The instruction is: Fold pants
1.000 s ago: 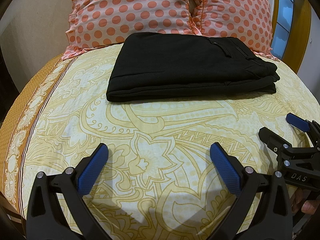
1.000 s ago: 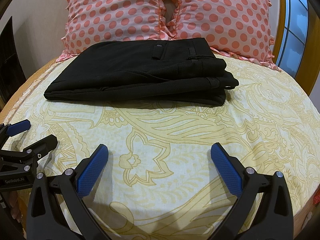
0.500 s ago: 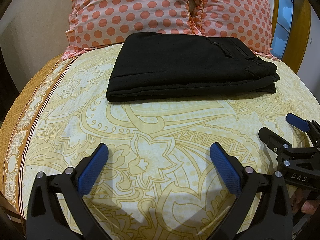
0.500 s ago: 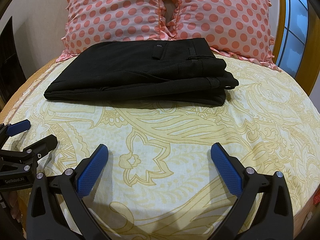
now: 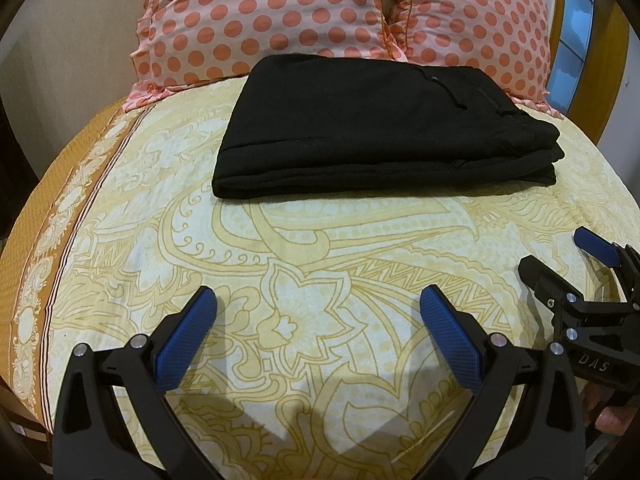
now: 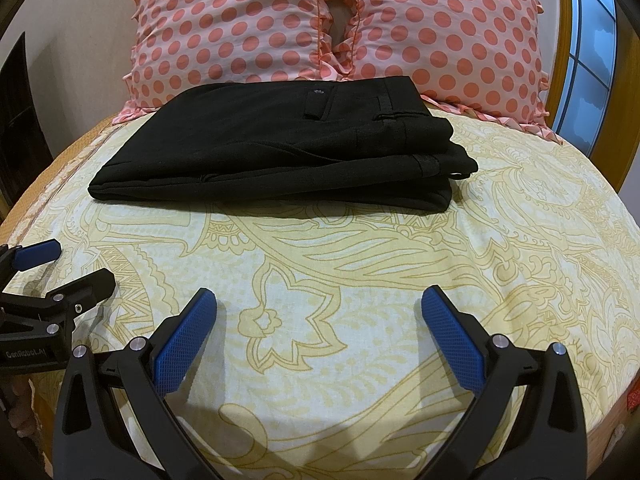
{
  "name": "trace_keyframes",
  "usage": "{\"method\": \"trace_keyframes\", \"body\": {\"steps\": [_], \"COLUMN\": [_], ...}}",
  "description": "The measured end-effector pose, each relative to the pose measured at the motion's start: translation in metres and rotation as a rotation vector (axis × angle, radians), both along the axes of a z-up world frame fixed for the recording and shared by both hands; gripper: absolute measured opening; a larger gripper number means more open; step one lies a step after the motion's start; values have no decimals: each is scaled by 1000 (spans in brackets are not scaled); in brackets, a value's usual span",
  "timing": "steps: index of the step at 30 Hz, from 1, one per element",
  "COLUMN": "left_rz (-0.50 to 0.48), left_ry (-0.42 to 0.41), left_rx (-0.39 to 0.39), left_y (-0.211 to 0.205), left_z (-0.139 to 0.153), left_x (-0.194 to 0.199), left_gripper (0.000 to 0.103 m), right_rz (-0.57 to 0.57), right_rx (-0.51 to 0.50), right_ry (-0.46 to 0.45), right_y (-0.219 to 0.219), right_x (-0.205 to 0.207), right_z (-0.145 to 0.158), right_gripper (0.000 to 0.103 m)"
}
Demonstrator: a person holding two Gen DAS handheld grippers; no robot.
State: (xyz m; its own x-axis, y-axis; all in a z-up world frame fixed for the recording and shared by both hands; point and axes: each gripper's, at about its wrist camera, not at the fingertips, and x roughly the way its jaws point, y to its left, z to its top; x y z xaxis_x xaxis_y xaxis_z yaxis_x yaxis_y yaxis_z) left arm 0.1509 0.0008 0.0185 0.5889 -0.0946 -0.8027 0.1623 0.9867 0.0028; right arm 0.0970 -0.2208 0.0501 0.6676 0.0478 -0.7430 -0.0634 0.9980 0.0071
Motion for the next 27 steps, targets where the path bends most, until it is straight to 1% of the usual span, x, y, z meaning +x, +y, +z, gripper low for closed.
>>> {"method": "trace_keyframes", "body": {"steps": [27], "left_rz": [-9], "left_ry": [12], "left_rx": [2], "left_y": [1], "left_z": [0], "left_x": [0], "left_gripper": [101], "right_rz": [0], "right_rx": [0], "right_ry": [-2], "right_y": [0], "right_x": [0], "right_z": [0], "right_gripper": [102]}}
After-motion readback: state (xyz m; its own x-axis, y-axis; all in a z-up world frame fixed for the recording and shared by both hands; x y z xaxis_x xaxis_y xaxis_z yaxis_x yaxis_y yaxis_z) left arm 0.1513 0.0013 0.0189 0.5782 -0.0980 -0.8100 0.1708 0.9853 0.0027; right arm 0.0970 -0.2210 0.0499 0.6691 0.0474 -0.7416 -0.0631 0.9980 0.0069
